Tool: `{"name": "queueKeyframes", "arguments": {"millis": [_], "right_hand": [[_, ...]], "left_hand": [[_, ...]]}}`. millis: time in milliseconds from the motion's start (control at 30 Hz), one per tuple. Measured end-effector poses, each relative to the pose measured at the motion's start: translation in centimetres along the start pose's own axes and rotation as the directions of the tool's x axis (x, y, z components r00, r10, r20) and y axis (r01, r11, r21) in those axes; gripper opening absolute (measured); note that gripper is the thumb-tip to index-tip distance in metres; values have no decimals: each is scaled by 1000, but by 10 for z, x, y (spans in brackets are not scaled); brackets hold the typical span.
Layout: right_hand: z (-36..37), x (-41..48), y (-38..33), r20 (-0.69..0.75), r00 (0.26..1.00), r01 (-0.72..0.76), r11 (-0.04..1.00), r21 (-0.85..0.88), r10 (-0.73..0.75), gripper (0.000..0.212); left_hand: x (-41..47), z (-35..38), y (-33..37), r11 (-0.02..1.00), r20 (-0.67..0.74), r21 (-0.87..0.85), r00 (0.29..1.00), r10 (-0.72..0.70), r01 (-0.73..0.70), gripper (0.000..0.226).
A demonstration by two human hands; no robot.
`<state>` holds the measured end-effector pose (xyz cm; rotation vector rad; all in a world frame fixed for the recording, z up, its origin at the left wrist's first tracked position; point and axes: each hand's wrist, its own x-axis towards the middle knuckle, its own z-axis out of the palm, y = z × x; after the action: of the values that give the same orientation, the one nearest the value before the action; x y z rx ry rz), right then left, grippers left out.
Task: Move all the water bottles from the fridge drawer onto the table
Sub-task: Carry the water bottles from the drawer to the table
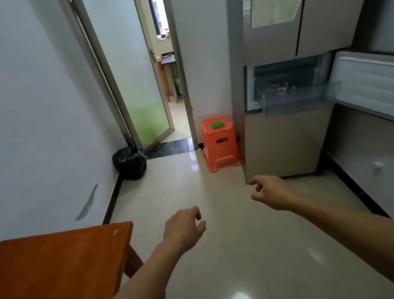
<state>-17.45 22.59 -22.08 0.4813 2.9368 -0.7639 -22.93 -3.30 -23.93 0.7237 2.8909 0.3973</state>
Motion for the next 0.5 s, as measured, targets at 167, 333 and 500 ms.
{"name": "queueKeyframes", "arguments": {"millis": [167, 333, 500], "right_hand": [[-19, 67, 59, -26, 993, -112, 994, -2, 112, 43], [-64, 155, 107, -118, 969, -215, 976, 32, 217, 42], [-120, 220, 146, -201, 922, -316, 944, 97, 330, 43]], "left_hand": [[117, 11, 35, 994, 32, 33, 994, 107, -109, 25], [245, 13, 72, 971, 77, 0, 969, 237, -237, 24], [367, -5, 123, 910, 81, 3, 907, 414, -415, 18]]}}
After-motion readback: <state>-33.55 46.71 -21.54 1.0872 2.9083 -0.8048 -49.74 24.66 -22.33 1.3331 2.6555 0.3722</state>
